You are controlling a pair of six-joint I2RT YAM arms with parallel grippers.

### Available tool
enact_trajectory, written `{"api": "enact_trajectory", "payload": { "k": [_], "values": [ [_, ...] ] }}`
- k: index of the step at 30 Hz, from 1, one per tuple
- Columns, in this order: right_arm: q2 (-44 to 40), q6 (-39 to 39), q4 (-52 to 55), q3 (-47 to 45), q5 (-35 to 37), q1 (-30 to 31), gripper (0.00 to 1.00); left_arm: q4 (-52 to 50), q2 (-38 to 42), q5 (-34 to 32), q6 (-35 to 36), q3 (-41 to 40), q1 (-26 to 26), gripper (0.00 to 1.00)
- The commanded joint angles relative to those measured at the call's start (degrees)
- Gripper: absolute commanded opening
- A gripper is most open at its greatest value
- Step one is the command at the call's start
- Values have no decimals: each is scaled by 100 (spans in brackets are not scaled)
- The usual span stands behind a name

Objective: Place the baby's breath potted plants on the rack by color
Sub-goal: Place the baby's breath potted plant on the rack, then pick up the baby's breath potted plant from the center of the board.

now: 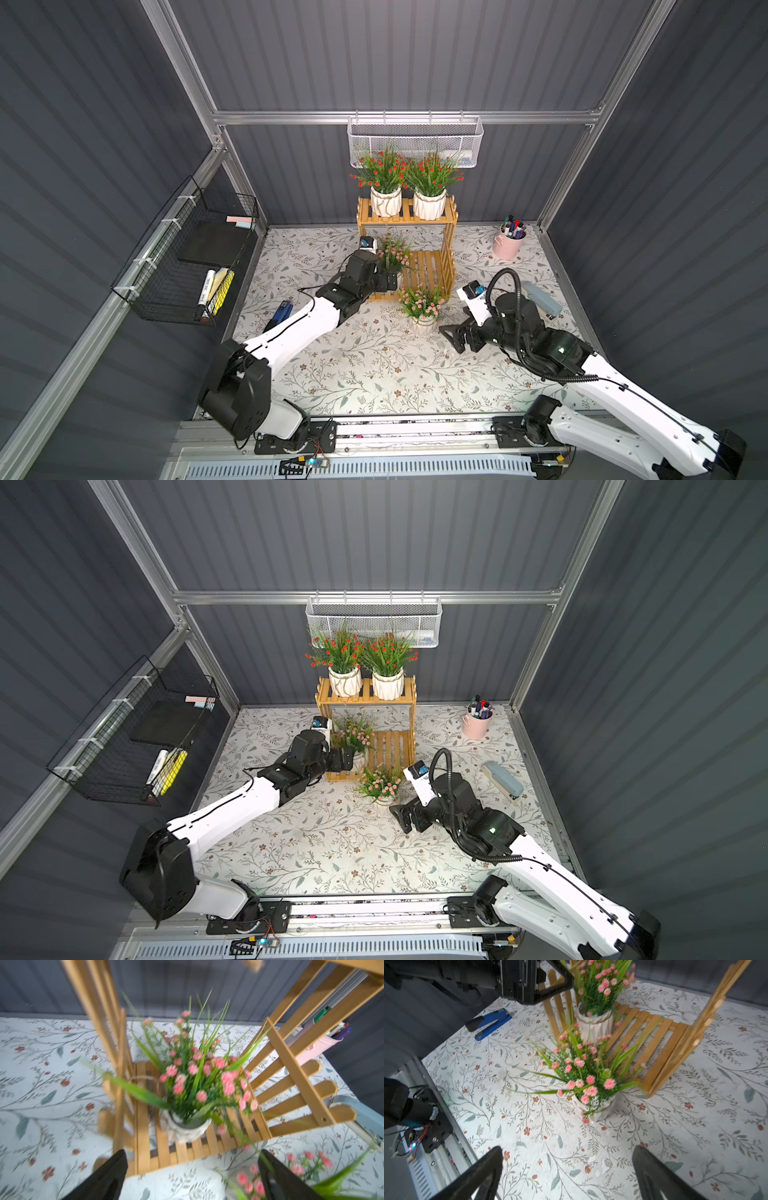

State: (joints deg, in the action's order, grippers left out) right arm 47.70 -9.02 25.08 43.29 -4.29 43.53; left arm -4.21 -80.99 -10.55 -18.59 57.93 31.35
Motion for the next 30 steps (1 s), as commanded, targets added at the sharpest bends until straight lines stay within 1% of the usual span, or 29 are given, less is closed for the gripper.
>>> {"api": "enact_trajectory", "payload": {
  "k": [1, 2, 5, 10, 13, 16, 22, 24, 28, 30],
  "values": [
    [-59, -444, 210, -315, 500, 387, 99, -408, 480, -367, -80, -311, 16, 99],
    [-48, -616, 179, -395, 589, 456, 99, -388, 569, -496, -66, -329, 18, 99],
    [-3, -835, -252, -737, 668, 617, 99, -423, 813, -438, -64, -493, 20, 99],
    [437, -750, -975, -1144, 780, 657, 99, -483, 961, -317, -93, -600, 20, 99],
    [820, -707, -1700, -1315, 846, 657, 99, -526, 1137, -317, -149, -687, 20, 99],
    [1211, -774, -2308, -1371, 1272, 641, 99, -636, 1374, -353, -219, -778, 16, 100],
    [2125, -565, -3041, -1214, 1251, 557, 99, -704, 1578, -303, -194, -893, 20, 99],
    [2479, -465, -3202, -1131, 1124, 473, 99, -706, 1557, -326, -167, -906, 20, 100],
    [2875, -288, -3501, -1031, 1004, 238, 99, -722, 1509, -364, -141, -912, 20, 99],
    [2992, -235, -3637, -1011, 813, 50, 99, -731, 1504, -361, -127, -915, 20, 99]
  ]
}}
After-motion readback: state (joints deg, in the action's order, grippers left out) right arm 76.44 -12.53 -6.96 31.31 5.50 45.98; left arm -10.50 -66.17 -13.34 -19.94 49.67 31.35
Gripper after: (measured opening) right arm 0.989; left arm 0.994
